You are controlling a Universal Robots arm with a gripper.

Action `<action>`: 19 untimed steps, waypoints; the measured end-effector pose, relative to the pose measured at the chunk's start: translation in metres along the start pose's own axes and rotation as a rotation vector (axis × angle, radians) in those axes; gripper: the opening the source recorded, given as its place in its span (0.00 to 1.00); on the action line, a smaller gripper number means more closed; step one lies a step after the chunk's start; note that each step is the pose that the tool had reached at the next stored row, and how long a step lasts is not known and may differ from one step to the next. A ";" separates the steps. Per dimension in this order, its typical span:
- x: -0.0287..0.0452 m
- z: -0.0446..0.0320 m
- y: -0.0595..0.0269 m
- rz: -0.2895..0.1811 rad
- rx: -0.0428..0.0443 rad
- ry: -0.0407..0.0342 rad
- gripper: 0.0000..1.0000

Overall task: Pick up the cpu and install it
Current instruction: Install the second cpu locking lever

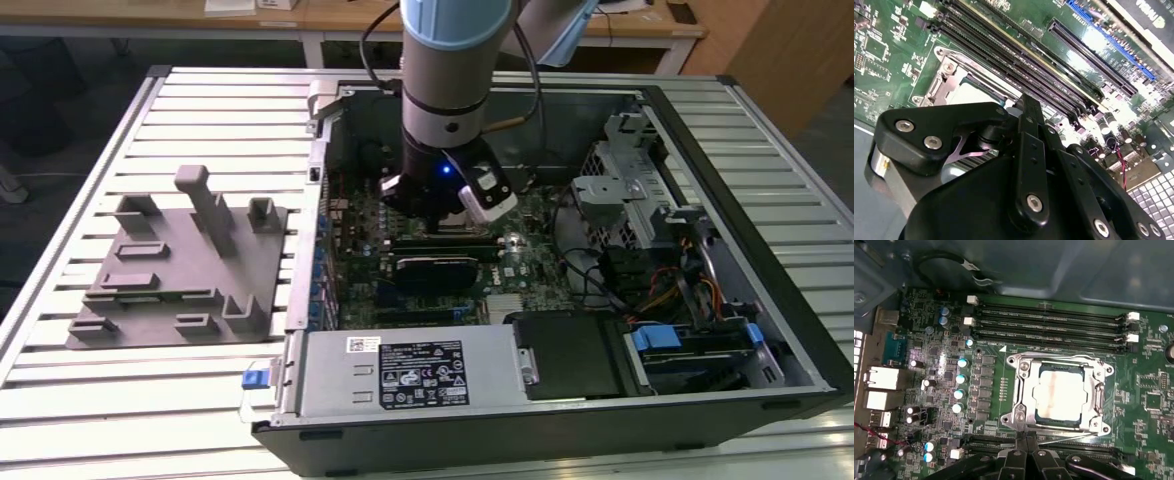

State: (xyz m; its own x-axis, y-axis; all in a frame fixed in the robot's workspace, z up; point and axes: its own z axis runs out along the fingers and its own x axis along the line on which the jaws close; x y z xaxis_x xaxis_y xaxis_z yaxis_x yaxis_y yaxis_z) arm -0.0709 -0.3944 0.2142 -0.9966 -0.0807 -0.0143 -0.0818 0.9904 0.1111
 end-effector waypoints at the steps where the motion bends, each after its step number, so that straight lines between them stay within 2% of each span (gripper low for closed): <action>1: 0.0007 0.0007 -0.0006 -0.001 -0.0054 -0.0005 0.11; 4: 0.0034 0.0023 -0.0032 -0.003 -0.0196 -0.0023 0.11; 9: 0.0085 0.0031 -0.0093 -0.005 -0.0383 -0.0052 0.11; 15: 0.0123 0.0053 -0.0125 -0.009 -0.0835 -0.0107 0.11; 17: 0.0131 0.0055 -0.0144 -0.009 -0.0888 -0.0113 0.11; 19: 0.0134 0.0055 -0.0163 -0.009 -0.0891 -0.0111 0.11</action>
State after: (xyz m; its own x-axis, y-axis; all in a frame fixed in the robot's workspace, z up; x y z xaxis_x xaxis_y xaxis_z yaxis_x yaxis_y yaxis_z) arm -0.0830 -0.4110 0.2068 -0.9958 -0.0879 -0.0267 -0.0915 0.9757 0.1989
